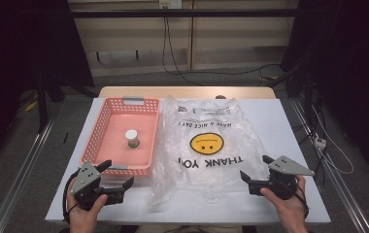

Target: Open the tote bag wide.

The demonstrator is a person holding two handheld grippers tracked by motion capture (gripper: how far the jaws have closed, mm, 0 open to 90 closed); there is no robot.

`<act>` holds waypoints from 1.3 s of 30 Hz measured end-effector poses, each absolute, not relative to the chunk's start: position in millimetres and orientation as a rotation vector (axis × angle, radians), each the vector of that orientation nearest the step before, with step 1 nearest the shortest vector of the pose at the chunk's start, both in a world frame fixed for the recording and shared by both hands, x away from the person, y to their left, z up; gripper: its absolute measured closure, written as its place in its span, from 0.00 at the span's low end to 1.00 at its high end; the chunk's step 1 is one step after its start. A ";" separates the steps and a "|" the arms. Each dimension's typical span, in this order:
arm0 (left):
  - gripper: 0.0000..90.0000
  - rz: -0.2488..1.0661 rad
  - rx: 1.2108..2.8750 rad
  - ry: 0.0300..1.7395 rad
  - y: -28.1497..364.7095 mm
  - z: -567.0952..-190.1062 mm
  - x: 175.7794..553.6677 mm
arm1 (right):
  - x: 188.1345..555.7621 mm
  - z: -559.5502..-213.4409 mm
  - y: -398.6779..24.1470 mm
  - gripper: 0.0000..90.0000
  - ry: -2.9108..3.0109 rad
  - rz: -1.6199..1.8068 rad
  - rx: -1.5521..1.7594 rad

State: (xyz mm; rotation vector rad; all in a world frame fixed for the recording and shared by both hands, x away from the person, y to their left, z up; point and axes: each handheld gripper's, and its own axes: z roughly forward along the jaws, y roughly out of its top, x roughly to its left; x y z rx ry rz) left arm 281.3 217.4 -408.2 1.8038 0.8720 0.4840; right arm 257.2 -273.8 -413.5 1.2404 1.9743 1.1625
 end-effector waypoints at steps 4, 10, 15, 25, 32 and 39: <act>0.06 0.477 1.801 0.873 217.1 -408.0 282.1 | 259.3 -410.7 -258.3 0.09 2.036 1.156 1.200; 0.06 0.474 1.805 0.865 216.4 -408.2 282.6 | 261.4 -407.2 -232.7 0.10 2.107 1.137 1.124; 0.06 0.468 1.804 0.872 217.2 -408.2 282.3 | 268.8 -408.3 -209.1 0.09 2.250 1.121 1.067; 0.06 0.454 1.804 0.872 216.8 -408.3 282.8 | 285.1 -422.2 -175.6 0.08 2.433 1.032 1.046; 0.06 0.449 1.805 0.868 218.6 -408.1 283.2 | 289.2 -439.9 -165.1 0.18 2.528 0.998 1.014; 0.06 0.438 1.818 0.859 217.7 -408.8 283.5 | 289.6 -453.1 -164.8 0.25 2.606 0.902 1.002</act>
